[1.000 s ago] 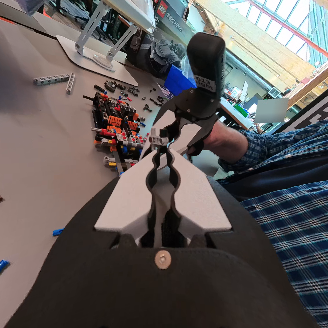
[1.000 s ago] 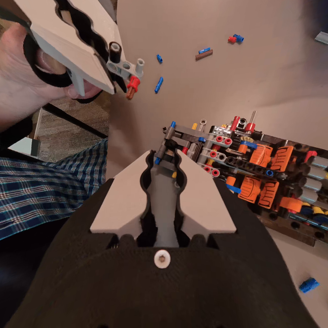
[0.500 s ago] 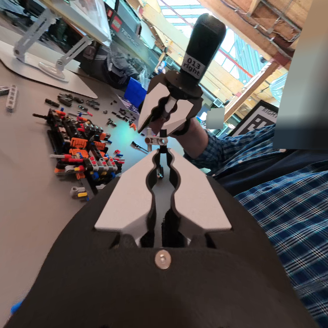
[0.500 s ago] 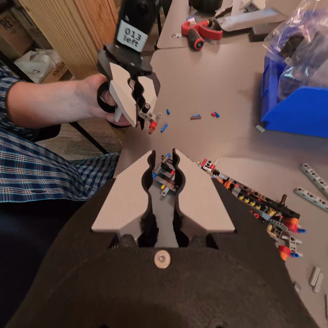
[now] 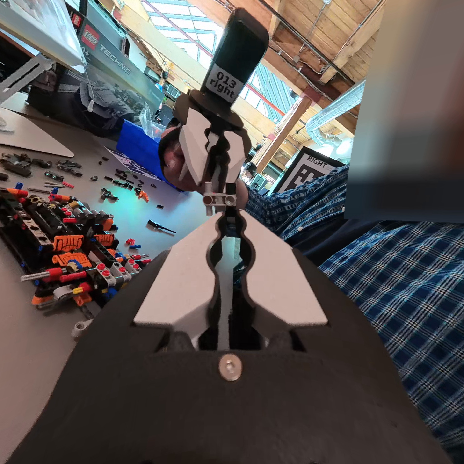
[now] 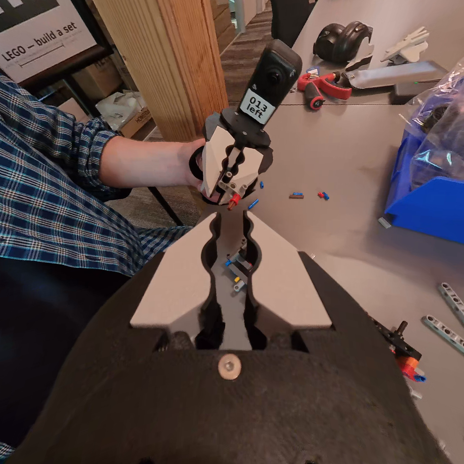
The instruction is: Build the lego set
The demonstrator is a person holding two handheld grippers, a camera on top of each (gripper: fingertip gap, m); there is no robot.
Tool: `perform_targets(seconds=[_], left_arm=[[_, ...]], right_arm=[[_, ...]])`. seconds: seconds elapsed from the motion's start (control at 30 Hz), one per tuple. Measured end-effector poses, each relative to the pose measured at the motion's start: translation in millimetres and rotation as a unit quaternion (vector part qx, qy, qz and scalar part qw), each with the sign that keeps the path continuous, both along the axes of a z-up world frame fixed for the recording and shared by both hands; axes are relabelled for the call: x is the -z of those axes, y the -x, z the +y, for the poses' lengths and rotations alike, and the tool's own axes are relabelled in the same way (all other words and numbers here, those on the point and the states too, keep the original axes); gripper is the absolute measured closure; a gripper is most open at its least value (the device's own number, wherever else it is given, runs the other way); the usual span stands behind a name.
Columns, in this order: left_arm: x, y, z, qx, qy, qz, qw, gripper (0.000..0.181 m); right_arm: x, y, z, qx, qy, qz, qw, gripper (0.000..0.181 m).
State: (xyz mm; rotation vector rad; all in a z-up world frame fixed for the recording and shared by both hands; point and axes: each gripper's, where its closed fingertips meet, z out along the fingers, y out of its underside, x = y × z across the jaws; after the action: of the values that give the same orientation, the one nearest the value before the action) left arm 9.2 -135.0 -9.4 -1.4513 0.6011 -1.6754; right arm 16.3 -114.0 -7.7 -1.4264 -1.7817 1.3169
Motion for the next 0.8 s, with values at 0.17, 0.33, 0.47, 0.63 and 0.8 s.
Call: perform_targets(seconds=[0.17,0.33,0.47,0.63,0.8], left_arm=[[-1,-3,-2,0.018,-0.004,-0.012,1.000,0.175],[-1,-4,-2,0.010,-0.013,-0.012,1.000,0.175],[0,-7,-1,-0.002,-0.021,0.005,1.000,0.175],[-2,-7,1,-0.015,-0.026,0.009,0.999,0.175],[-2,-7,3,-0.026,-0.028,0.013,0.999,0.175]], right_arm=[[-2,4,-4,-0.023,0.003,0.004,1.000,0.166],[3,8,-4,-0.015,0.010,-0.019,1.000,0.166],[4,10,-1,0.003,0.012,-0.026,1.000,0.176],[5,11,1,0.008,0.021,-0.030,0.999,0.180],[4,13,3,0.014,0.023,-0.029,0.999,0.181]])
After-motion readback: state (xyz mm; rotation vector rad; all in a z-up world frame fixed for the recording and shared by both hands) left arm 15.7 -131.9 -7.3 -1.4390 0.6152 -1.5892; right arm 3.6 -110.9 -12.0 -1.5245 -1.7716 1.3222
